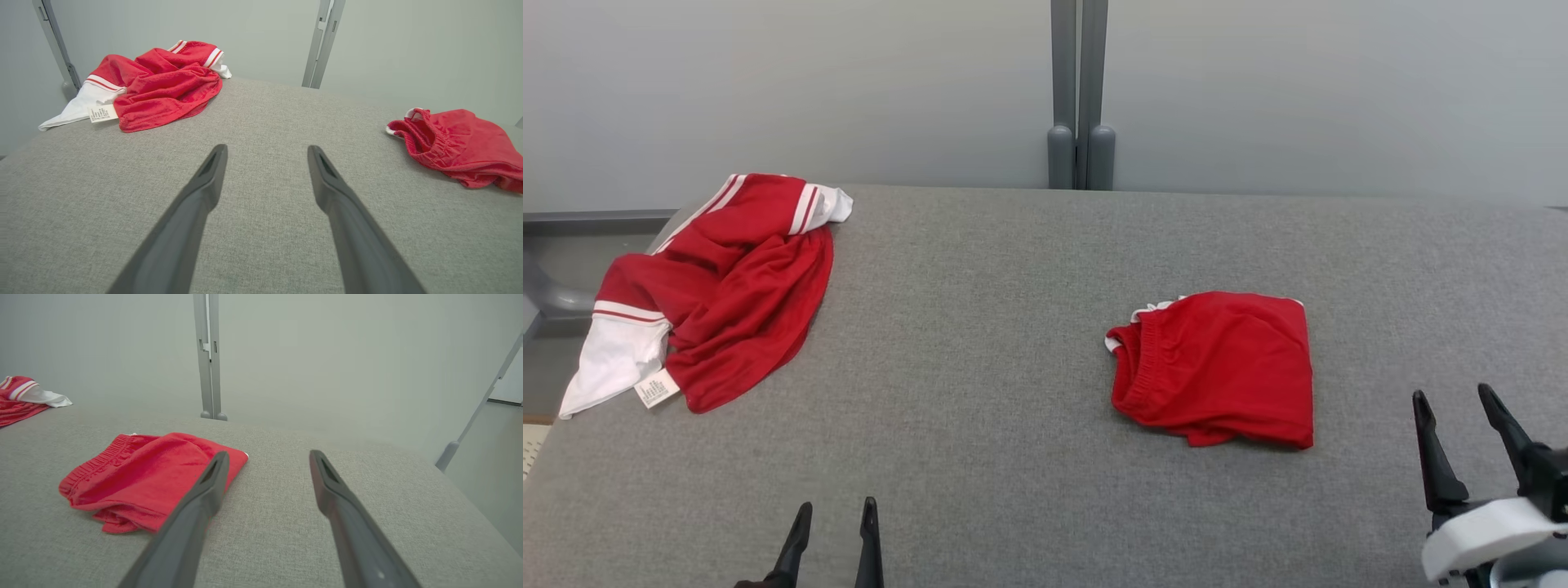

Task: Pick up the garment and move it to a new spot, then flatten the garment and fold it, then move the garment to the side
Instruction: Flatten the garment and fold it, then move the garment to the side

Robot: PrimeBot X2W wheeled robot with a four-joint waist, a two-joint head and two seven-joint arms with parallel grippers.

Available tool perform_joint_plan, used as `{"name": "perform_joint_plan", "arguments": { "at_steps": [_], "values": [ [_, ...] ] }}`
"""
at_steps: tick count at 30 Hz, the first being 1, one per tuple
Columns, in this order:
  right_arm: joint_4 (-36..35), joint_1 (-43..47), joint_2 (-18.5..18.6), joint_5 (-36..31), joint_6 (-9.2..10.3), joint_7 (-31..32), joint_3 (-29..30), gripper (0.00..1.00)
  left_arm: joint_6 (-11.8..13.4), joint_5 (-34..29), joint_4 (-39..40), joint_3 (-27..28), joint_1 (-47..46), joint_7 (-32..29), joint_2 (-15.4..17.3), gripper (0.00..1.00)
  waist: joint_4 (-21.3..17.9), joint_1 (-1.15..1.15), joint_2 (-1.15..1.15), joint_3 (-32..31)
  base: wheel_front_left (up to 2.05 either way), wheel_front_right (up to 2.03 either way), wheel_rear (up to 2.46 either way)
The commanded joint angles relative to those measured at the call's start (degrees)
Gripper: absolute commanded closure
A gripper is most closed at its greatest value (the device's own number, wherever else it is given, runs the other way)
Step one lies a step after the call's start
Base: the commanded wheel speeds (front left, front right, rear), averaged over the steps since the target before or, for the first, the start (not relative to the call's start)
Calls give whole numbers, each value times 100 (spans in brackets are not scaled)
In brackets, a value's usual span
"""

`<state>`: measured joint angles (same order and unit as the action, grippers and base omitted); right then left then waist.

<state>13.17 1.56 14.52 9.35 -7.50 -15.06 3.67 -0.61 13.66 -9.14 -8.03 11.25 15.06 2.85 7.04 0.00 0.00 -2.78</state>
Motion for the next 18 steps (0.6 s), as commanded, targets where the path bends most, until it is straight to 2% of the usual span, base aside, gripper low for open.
{"name": "perform_joint_plan", "arguments": {
  "at_steps": [1,8,18],
  "values": [
    [-97,175,-73,-37,3,-15,90,0,-32,-57,28,70,89,15,14,0,22,0,0,-60,0,0,0],
    [-116,610,-331,-49,3,-15,390,0,-248,-196,-5,135,-13,15,14,0,14,0,0,-117,0,0,0],
    [-106,272,-567,173,3,-16,303,0,-251,-154,-42,105,-117,15,13,0,-145,0,0,-39,0,0,0]
  ]
}}
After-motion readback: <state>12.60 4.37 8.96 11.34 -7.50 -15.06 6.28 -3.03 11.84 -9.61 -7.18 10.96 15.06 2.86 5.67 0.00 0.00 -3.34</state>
